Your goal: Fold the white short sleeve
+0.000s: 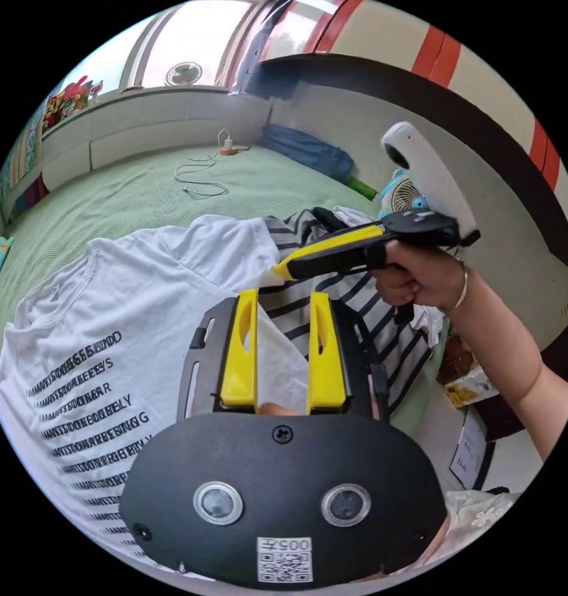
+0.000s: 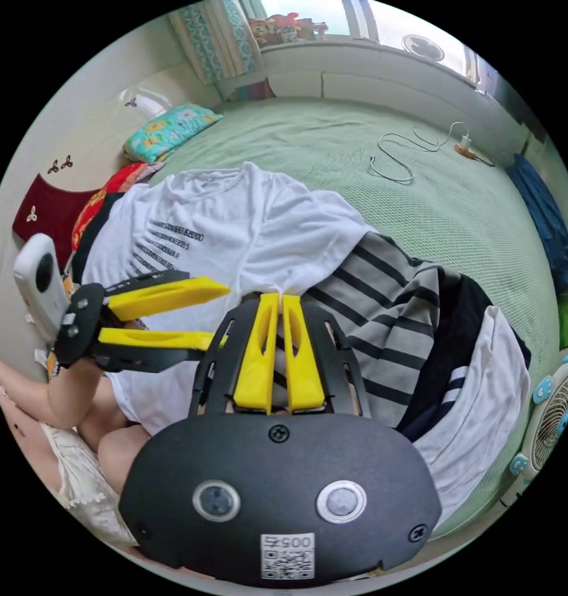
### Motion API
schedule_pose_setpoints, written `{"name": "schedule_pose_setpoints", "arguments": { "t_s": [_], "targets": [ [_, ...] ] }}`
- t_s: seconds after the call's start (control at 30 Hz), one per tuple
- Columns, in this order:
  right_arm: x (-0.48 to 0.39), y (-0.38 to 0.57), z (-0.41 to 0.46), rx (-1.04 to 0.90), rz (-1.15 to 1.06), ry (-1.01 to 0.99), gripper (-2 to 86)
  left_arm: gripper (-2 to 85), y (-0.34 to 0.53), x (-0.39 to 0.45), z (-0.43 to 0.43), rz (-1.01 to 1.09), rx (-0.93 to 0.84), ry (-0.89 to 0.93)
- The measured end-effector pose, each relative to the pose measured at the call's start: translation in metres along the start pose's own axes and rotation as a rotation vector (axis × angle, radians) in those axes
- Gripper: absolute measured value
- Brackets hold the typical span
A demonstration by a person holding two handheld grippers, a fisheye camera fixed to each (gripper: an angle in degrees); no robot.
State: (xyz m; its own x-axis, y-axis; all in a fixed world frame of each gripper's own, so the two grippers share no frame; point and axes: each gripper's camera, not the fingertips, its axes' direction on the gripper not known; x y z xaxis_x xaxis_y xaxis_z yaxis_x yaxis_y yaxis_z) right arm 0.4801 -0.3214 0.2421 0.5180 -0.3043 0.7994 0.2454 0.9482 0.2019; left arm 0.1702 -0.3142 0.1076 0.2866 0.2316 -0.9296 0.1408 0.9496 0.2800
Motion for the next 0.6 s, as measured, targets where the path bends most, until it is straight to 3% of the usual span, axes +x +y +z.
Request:
{"name": "schedule_pose_setpoints", "arguments": {
  "t_s": [0.3, 0.53, 0.6],
  "targets": [
    [0.029, -0.016, -0.027, -0.119, -0.030, -0.017, 0.5, 15.2, 0.012, 0.023, 0.001, 0.056, 0.106, -0.128],
    [0.054, -0.030, -0.046, -0.152, -0.030, 0.011, 1.0, 5.4, 0.015, 0.013, -0.012, -0.057, 0.114, -0.196],
    [0.074, -0.033, -0.055, -0.135, 0.040, 0.007, 1.8, 4.3, 0.016, 0.002, -0.018, -0.089, 0.119, -0.138]
  ]
}}
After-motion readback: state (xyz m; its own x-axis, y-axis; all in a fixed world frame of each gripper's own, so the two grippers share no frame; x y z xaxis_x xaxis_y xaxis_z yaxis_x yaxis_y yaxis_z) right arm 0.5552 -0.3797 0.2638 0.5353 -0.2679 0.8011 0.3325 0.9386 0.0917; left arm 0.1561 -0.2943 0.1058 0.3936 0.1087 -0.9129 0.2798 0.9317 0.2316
